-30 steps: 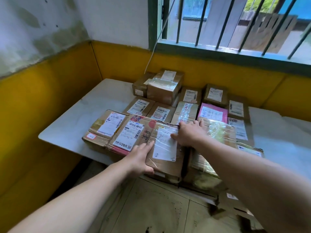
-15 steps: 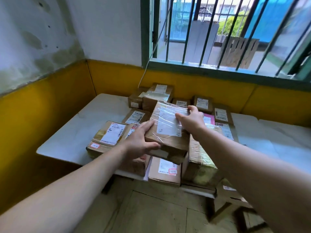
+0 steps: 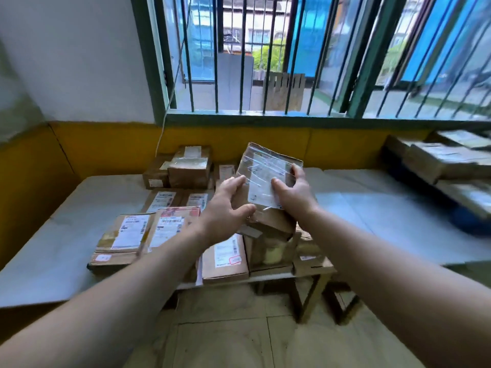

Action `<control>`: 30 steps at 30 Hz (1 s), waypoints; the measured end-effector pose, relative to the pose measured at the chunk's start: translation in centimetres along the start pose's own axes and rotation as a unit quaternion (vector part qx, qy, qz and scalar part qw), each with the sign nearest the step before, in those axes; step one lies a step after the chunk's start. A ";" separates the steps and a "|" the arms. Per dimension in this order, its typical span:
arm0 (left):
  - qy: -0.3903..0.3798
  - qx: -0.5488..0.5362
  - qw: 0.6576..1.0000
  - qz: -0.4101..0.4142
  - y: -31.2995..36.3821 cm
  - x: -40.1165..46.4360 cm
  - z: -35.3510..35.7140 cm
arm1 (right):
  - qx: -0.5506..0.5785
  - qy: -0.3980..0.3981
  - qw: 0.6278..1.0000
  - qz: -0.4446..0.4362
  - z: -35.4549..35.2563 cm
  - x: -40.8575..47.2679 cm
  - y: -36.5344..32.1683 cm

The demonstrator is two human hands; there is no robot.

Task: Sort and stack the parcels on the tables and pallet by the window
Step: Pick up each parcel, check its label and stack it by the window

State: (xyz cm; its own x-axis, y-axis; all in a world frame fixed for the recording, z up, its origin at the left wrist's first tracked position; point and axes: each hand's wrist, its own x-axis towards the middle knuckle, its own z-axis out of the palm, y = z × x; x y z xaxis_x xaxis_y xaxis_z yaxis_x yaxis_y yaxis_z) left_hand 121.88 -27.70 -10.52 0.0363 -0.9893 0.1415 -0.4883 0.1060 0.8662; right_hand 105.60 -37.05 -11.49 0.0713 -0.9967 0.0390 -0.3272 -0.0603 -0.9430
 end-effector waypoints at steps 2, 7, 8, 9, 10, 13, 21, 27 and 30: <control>-0.028 -0.004 1.000 0.006 1.8 0.7 2.9 | -0.021 0.030 0.999 -0.008 -3.7 -1.0 0.8; -0.109 0.015 0.993 0.038 8.1 2.2 13.9 | -0.059 0.116 0.991 0.018 -16.5 -4.1 4.5; -0.129 0.020 0.990 0.050 9.6 2.2 16.8 | -0.073 0.139 0.987 0.029 -19.7 -5.0 5.7; -0.146 0.025 0.987 0.064 11.3 2.1 19.8 | -0.088 0.162 0.982 0.046 -23.1 -6.0 6.9; -0.162 0.029 0.983 0.080 13.0 1.9 22.9 | -0.101 0.184 0.976 0.067 -26.5 -7.1 8.2; -0.214 0.029 0.970 0.114 17.8 0.7 31.9 | -0.098 0.247 0.958 0.108 -35.9 -10.7 11.6; -0.364 0.035 0.916 0.164 27.4 -2.0 49.1 | -0.082 0.382 0.904 0.172 -52.7 -19.5 17.9; -0.415 0.065 0.885 0.199 31.1 -0.9 58.1 | -0.086 0.441 0.868 0.210 -59.9 -20.9 22.4; -0.432 0.063 0.872 0.221 32.4 1.2 62.6 | -0.091 0.461 0.852 0.229 -63.5 -19.6 24.3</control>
State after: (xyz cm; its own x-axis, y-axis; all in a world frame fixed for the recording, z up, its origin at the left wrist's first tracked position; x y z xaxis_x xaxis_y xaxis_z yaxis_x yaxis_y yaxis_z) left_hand 51.53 -31.74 -12.28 -0.8238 -0.5668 -0.0123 -0.3819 0.5388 0.7509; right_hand 36.39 -22.39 -14.16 -0.8468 -0.5319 0.0031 -0.2682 0.4220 -0.8660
